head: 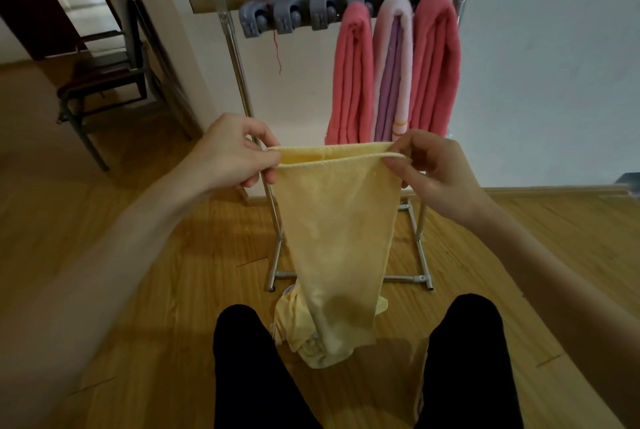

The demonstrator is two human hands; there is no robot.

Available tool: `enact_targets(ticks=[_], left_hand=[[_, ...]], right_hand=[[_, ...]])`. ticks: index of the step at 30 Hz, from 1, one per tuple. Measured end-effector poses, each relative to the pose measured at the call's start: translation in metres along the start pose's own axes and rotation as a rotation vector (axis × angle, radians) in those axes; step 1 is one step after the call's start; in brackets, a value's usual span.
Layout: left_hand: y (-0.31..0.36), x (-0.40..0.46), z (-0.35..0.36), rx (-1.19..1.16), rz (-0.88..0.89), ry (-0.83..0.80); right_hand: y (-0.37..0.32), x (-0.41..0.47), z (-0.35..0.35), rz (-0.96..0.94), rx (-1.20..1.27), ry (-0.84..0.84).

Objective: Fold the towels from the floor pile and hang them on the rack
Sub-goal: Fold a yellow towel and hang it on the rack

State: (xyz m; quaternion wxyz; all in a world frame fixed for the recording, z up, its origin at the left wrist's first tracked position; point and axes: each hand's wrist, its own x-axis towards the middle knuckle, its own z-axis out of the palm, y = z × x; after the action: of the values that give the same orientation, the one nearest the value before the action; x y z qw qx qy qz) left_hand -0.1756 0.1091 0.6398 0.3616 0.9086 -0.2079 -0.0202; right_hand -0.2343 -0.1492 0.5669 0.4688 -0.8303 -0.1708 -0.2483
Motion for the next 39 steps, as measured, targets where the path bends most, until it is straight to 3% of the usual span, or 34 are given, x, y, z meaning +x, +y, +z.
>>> enact_targets(ticks=[10,16,20,29,32,39], left_hand=[[-0.012,0.003,0.014,0.187,0.103,-0.009],[-0.012,-0.001,0.032,0.033,0.245,-0.316],[-0.006,-0.011,0.044,0.139,0.433,-0.475],[-0.006,-0.018,0.034,0.238,0.494,-0.728],[-0.009,-0.013,0.033,0.269,0.56,-0.674],[-0.011,-0.003,0.042,0.387,0.911,-0.246]], right_hand=[[0.011,-0.005,-0.007,0.057,-0.066,0.016],[0.023,-0.002,-0.003,0.157,-0.109,0.06],[0.021,0.003,0.007,0.147,-0.188,0.077],[0.014,0.007,0.018,0.087,-0.119,-0.08],[0.013,0.007,0.02,0.086,-0.099,-0.116],[0.016,0.009,0.017,0.093,-0.163,-0.024]])
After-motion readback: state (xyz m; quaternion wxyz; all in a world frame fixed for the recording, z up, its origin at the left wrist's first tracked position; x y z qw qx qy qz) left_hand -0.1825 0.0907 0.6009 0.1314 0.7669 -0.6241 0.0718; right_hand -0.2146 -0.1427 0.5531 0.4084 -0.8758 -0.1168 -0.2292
